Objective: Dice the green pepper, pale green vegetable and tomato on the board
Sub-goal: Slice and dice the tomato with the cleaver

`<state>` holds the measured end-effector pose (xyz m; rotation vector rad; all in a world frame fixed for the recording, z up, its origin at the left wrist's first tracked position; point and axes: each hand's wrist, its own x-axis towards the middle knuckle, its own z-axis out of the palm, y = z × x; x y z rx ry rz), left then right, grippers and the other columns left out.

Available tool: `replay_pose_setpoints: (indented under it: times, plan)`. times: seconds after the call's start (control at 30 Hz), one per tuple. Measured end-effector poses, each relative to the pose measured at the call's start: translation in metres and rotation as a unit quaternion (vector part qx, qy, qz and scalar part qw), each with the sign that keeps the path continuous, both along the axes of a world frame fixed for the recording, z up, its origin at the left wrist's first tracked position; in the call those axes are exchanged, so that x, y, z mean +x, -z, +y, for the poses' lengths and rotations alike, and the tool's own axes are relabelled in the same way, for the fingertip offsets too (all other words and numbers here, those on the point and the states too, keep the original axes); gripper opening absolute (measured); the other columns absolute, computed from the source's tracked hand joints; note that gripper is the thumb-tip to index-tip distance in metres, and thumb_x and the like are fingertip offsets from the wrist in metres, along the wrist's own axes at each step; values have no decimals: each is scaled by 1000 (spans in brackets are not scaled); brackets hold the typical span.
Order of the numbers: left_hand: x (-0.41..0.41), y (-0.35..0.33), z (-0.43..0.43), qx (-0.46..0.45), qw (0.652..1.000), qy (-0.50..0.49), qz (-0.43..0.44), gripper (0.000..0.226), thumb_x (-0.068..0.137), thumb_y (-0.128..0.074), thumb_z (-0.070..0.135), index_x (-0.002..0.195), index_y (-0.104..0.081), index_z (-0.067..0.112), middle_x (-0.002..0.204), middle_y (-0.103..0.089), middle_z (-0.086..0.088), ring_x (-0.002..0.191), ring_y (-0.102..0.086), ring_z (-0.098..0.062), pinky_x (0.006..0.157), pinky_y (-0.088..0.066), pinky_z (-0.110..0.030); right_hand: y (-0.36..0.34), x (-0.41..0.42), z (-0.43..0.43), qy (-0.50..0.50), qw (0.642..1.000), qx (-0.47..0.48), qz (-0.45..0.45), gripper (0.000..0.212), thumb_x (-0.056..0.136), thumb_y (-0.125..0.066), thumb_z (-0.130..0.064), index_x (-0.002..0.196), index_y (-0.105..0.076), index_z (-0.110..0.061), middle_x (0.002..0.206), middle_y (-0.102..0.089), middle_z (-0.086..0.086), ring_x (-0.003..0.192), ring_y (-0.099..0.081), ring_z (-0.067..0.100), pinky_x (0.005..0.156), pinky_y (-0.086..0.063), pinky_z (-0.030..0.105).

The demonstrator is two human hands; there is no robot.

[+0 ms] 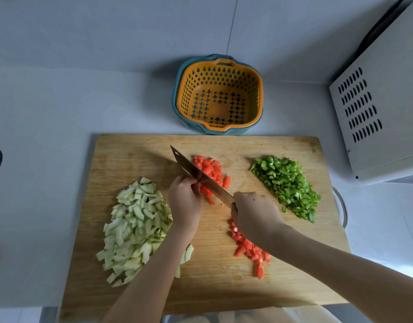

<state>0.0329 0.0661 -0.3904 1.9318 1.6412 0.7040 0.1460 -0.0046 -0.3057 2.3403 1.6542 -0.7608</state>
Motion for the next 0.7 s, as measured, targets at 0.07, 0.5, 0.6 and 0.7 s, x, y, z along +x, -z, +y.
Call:
replay_pose_setpoints:
  times: [0.07,0.5,0.6,0.7]
  plan:
    - [0,0,-1,11,1000,10,7,6,74,-72,-5,76,-73,1,73,-68,-11,68,-64,-24,64,-40,-21,11,-6,8,12,999,36,23,17,97,-37,-16,80,-39,-14,63,-38,-2,62,-45,23,50,-31,28]
    - [-2,-14,34,-85,993,27,76,51,79,-61,3,129,-54,9,125,-52,-13,117,-47,-29,96,-45,-41,-2,48,-21,34,989,142,-28,30,96,-42,-20,67,-40,-16,51,-37,-8,42,-32,8,40,-19,23]
    - [11,-25,48,-156,977,54,136,65,81,-58,8,142,-36,13,140,-36,-14,131,-31,-30,102,-40,-41,12,53,-10,35,988,142,-46,41,95,-41,-17,58,-26,-21,51,-36,-6,42,-31,10,40,-17,24]
    - [19,-33,56,-174,965,81,177,63,82,-55,9,141,-35,8,145,-30,-16,134,-28,-32,104,-35,-40,20,55,-4,32,988,145,-53,38,95,-39,-17,59,-28,-19,52,-34,-5,45,-36,17,40,-18,25]
